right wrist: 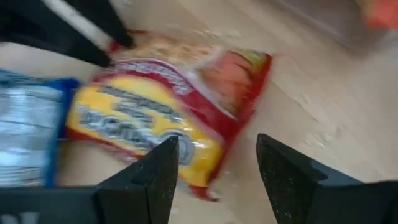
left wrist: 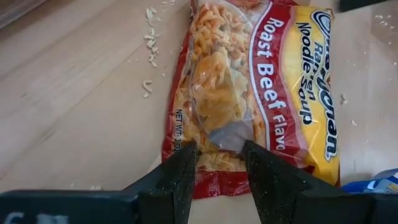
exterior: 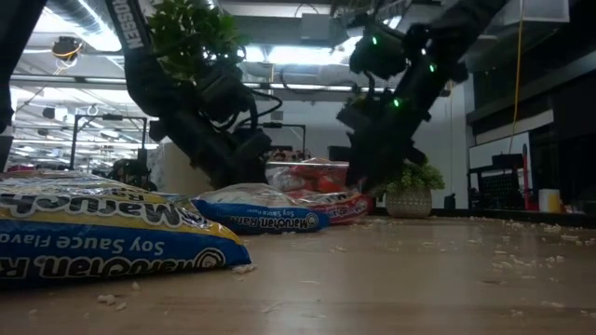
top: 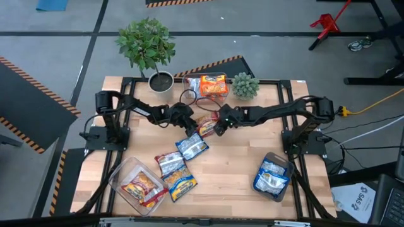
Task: Sort Maruchan noodles
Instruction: Put the red noodle pack into the bottom transparent bin
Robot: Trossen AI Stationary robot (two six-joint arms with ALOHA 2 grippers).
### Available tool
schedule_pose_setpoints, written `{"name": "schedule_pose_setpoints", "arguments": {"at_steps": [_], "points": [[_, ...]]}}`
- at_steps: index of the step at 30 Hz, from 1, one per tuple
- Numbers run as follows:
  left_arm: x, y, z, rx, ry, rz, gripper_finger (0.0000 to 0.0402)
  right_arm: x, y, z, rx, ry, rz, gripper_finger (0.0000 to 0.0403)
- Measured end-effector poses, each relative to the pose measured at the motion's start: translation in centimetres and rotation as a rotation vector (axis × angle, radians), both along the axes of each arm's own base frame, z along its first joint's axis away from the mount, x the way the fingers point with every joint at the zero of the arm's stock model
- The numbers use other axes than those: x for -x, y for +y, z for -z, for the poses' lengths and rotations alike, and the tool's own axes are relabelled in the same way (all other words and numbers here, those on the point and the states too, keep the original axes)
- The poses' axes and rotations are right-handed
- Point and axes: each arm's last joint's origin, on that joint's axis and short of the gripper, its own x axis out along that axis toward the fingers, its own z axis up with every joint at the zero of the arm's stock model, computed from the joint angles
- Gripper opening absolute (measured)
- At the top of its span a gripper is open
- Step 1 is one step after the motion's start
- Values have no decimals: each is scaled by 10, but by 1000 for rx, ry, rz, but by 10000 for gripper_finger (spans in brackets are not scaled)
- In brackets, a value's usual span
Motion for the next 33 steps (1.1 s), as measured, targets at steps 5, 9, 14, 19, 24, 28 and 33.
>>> {"name": "schedule_pose_setpoints", "arguments": {"at_steps": [5,9,14,19,24,28,33], "points": [[0,1,2,3,10,-1,134,4,-15,8,-37,-70,25,252],[2,3,4,18,25,-2,134,9,-26,13,-67,-102,37,309],[5,8,5,42,39,-4,134,14,-33,25,-84,-105,52,342],[6,9,6,45,42,-4,134,2,-34,42,-123,-190,60,339],[6,9,6,46,45,-3,134,-9,-36,56,-163,-286,71,335],[7,9,7,47,48,-4,134,-14,-37,58,-183,-334,49,326],[7,9,6,48,45,-4,134,-15,-35,58,-238,-347,26,249]]}}
